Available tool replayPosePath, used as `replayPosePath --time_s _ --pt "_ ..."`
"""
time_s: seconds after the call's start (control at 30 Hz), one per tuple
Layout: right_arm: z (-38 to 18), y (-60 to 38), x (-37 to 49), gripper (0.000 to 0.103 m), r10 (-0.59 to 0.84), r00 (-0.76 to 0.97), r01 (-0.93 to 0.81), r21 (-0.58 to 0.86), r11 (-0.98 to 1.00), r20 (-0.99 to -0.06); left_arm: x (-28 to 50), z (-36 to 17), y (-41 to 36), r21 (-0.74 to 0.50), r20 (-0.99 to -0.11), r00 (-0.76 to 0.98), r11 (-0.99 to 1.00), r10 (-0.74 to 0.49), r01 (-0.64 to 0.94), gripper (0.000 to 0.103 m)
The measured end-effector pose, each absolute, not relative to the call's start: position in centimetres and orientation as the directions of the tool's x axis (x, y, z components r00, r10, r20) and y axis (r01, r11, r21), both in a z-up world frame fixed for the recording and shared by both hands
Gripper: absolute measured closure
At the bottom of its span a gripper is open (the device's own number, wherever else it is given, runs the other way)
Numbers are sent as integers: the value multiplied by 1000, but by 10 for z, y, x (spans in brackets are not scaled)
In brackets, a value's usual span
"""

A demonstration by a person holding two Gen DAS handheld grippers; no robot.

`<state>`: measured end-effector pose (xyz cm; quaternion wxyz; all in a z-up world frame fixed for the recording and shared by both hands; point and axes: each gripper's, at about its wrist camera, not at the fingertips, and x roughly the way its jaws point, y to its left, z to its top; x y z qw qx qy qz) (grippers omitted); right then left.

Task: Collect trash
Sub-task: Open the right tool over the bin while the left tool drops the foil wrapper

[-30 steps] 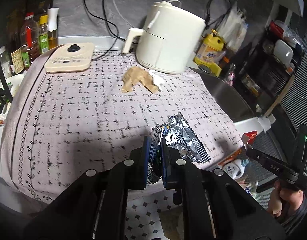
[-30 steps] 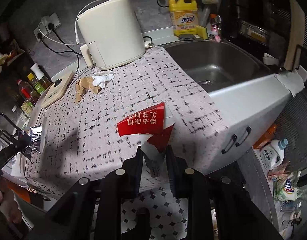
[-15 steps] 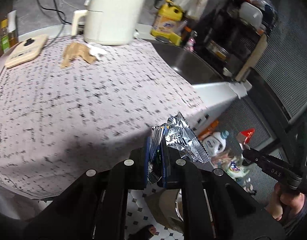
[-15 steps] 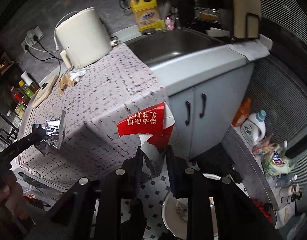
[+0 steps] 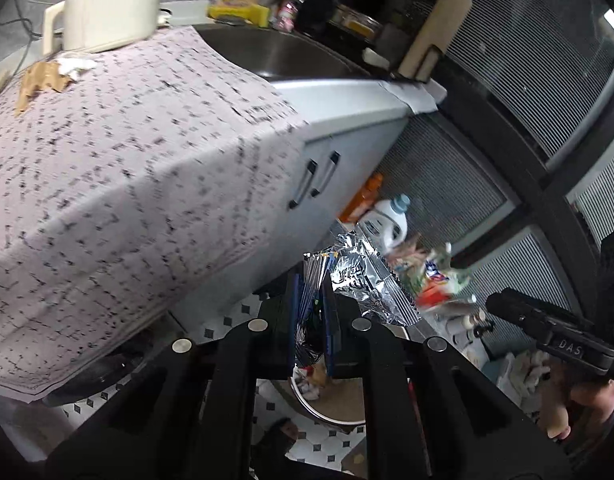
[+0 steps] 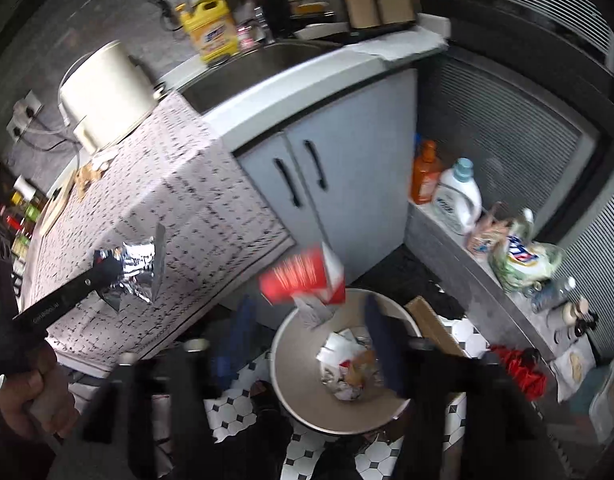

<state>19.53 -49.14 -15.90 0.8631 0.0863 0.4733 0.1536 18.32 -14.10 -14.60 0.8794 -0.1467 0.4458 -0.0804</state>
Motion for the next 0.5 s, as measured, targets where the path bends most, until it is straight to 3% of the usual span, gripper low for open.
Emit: replayPosePath --time_s 0.5 --pt "-172 -586 161 40 232 539 19 287 958 -810 194 -184 -224 -345 -810 449 926 -378 156 91"
